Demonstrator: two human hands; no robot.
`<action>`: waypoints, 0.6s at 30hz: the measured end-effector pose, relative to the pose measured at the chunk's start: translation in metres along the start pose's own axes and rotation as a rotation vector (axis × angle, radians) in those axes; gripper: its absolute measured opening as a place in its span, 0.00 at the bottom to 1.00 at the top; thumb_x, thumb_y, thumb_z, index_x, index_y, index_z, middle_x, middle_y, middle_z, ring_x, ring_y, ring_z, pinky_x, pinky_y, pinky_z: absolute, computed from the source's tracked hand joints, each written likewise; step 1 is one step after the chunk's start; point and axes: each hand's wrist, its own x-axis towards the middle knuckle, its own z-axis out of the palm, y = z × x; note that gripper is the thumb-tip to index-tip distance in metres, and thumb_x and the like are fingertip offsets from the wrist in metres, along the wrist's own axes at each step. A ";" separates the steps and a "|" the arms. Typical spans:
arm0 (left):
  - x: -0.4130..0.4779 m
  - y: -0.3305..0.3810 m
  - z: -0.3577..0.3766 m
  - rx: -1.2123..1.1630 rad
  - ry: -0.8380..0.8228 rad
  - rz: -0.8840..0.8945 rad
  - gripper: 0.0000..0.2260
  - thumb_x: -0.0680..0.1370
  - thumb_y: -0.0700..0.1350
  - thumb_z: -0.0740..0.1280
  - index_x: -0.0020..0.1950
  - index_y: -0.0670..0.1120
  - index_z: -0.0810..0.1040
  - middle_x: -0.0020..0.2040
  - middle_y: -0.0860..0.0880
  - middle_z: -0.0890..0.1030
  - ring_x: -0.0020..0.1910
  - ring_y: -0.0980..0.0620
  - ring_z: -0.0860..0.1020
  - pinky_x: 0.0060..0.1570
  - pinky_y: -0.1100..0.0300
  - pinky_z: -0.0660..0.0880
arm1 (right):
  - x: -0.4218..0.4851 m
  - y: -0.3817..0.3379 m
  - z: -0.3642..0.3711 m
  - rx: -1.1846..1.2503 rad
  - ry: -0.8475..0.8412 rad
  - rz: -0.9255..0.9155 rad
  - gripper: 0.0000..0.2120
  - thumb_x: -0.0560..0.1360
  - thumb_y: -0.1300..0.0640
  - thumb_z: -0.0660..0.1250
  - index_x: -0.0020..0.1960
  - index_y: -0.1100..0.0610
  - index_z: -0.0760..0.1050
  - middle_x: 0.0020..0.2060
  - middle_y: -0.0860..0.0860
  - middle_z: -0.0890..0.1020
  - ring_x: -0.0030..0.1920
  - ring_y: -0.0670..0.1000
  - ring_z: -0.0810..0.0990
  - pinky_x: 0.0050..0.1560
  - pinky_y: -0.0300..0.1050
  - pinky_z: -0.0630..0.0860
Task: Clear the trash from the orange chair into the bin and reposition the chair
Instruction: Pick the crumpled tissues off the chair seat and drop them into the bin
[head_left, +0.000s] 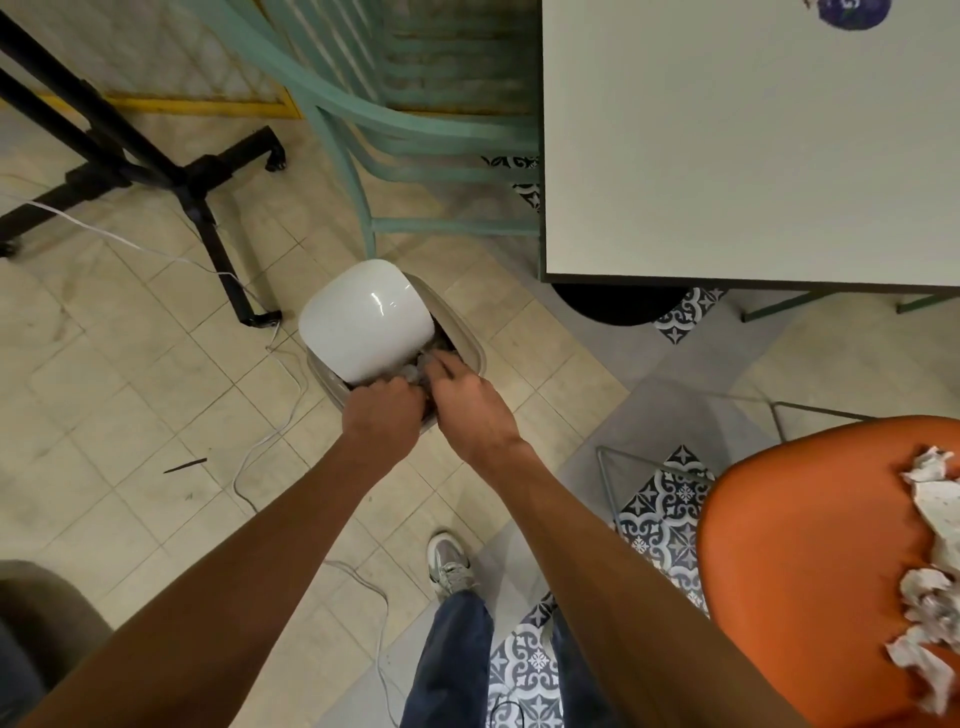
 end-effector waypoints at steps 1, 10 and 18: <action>-0.004 0.000 -0.002 -0.027 0.019 0.003 0.08 0.82 0.48 0.67 0.60 0.50 0.81 0.56 0.51 0.84 0.54 0.50 0.84 0.48 0.55 0.80 | -0.003 0.000 -0.003 0.026 0.027 0.013 0.24 0.77 0.65 0.72 0.72 0.60 0.74 0.73 0.56 0.73 0.59 0.60 0.84 0.54 0.55 0.84; -0.048 0.024 -0.035 -0.305 0.320 0.005 0.10 0.79 0.45 0.70 0.60 0.46 0.80 0.47 0.46 0.83 0.44 0.44 0.81 0.35 0.52 0.78 | -0.067 0.023 -0.041 0.182 0.329 0.154 0.14 0.83 0.57 0.67 0.69 0.56 0.76 0.66 0.53 0.80 0.57 0.57 0.85 0.54 0.49 0.82; -0.054 0.123 -0.089 -0.484 0.403 0.104 0.15 0.83 0.49 0.64 0.69 0.51 0.76 0.55 0.48 0.85 0.50 0.47 0.82 0.43 0.50 0.82 | -0.151 0.090 -0.084 0.237 0.502 0.352 0.17 0.85 0.54 0.65 0.72 0.55 0.75 0.71 0.53 0.79 0.67 0.56 0.80 0.63 0.54 0.81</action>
